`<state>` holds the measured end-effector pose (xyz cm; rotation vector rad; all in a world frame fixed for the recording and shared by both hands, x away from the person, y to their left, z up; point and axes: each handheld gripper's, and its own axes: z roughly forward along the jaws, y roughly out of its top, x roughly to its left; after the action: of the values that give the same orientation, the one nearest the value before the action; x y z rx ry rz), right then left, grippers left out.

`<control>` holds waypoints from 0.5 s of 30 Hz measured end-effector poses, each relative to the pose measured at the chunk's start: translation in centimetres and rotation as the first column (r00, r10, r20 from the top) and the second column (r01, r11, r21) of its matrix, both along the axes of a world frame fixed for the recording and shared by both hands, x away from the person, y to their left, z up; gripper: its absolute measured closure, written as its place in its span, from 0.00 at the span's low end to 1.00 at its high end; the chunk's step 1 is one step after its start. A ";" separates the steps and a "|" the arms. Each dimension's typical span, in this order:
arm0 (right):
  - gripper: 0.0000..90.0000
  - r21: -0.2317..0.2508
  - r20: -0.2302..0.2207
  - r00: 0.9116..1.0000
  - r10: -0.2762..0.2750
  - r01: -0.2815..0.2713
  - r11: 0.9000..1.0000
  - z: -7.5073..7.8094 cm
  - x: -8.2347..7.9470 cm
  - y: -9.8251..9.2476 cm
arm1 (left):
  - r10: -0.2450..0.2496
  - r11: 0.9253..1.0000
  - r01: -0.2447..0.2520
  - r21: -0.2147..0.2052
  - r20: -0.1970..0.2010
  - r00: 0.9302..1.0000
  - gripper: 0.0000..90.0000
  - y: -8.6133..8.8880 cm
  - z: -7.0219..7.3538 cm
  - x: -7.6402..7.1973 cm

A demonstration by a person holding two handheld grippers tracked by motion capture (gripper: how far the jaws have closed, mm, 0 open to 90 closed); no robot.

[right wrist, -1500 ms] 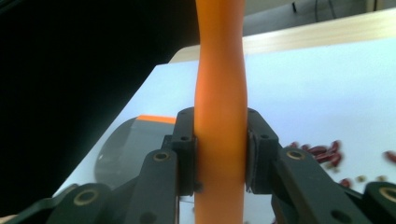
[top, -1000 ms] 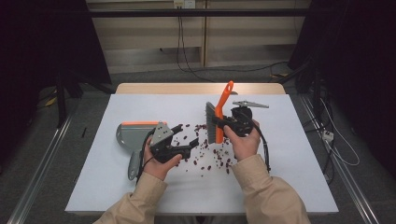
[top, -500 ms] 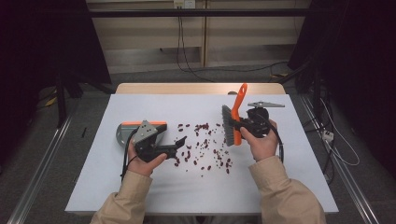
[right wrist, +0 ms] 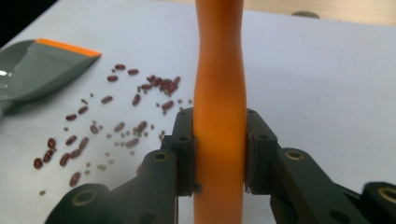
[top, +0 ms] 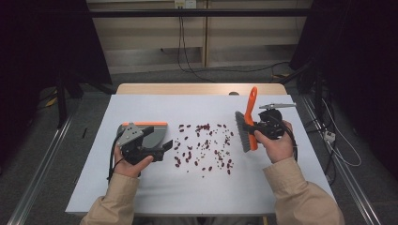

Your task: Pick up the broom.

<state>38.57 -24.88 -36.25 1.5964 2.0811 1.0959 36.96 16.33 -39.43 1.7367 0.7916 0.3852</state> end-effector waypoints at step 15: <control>0.79 -0.069 -0.051 0.996 -0.072 0.069 0.995 -3.0 2.4 -0.6 | 0.041 0.999 -0.041 0.015 -0.015 0.999 0.08 3.1 -0.9 0.0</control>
<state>40.98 -25.46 -39.20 1.6708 2.0559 0.9593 36.93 19.41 -40.29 1.7410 0.8386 0.4067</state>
